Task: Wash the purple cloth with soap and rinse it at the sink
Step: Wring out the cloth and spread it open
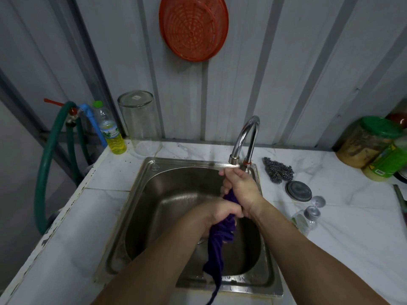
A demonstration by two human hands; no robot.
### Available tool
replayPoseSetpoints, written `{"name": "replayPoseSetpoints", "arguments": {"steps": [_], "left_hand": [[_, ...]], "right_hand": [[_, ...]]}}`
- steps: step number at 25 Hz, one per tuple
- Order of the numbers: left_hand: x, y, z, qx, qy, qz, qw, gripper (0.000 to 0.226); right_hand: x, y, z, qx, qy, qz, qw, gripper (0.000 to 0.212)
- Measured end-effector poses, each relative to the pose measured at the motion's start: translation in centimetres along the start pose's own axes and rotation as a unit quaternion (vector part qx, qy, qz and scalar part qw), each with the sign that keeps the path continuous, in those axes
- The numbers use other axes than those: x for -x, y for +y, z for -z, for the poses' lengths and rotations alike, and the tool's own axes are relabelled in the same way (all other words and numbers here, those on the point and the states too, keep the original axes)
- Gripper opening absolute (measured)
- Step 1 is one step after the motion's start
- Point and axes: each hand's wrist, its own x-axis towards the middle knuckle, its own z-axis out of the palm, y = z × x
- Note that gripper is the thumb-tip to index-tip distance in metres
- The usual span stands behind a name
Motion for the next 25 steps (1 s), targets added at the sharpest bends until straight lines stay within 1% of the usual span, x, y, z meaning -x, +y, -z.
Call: {"name": "replayPoseSetpoints", "arguments": {"steps": [2,3,5,7,8,9,10,11,13,14,17,19,20,21,23,25], "left_hand": [[-0.7,-0.2,-0.7,-0.106,0.112,-0.05,0.987,0.005],[-0.9,-0.2,-1.0,-0.153,0.14,-0.075,0.975,0.003],[-0.9,-0.2,-1.1,-0.196,0.149,-0.094,0.964,0.003],[-0.7,-0.3,-0.2,-0.209,0.132,-0.097,0.964,0.02],[-0.5,-0.4,0.5,-0.199,0.111,-0.095,0.969,0.026],[-0.2,-0.5,1.0,-0.168,0.078,-0.101,0.977,0.026],[0.1,-0.8,1.5,-0.117,0.044,-0.112,0.986,0.019],[0.6,-1.1,1.9,-0.059,0.017,-0.119,0.991,0.013],[1.4,-1.8,2.7,0.021,-0.02,-0.131,0.991,0.02],[1.7,-2.2,3.0,0.043,-0.037,-0.147,0.988,0.024],[2.5,-2.7,3.9,0.129,-0.064,-0.179,0.973,0.033],[3.0,-2.7,4.1,0.187,-0.082,-0.185,0.961,0.047],[3.0,-2.7,4.0,0.197,-0.082,-0.191,0.958,0.049],[3.0,-2.6,3.9,0.194,-0.07,-0.203,0.957,0.045],[2.8,-2.3,3.8,0.187,-0.019,-0.244,0.951,0.034],[2.7,-1.9,3.8,0.199,0.02,-0.286,0.937,0.028]], "right_hand": [[-0.5,0.0,-0.7,0.098,0.049,0.012,0.994,0.023],[-0.6,-0.1,-0.9,0.128,0.069,0.012,0.989,0.024],[-0.7,0.0,-1.0,0.159,0.091,0.014,0.983,0.023],[-0.4,0.2,-0.8,0.142,0.08,0.006,0.987,0.023],[-0.1,0.3,-0.7,0.128,0.069,0.003,0.989,0.024],[0.1,0.3,-0.5,0.133,0.06,0.008,0.989,0.026],[0.3,0.2,-0.2,0.162,0.053,0.022,0.985,0.027],[0.6,0.0,0.1,0.204,0.047,0.045,0.977,0.028],[1.7,-0.7,0.6,0.271,0.03,0.104,0.956,0.024],[2.2,-1.1,0.7,0.281,0.018,0.131,0.951,0.021],[3.5,-2.3,0.5,0.237,-0.017,0.173,0.956,0.021],[4.1,-2.7,0.2,0.178,-0.028,0.167,0.969,0.023],[4.2,-2.9,0.1,0.16,-0.031,0.161,0.973,0.024],[4.3,-3.0,0.1,0.156,-0.037,0.162,0.974,0.024],[4.5,-3.2,0.2,0.189,-0.042,0.172,0.966,0.024],[4.8,-3.3,0.5,0.215,-0.039,0.174,0.96,0.024]]}}
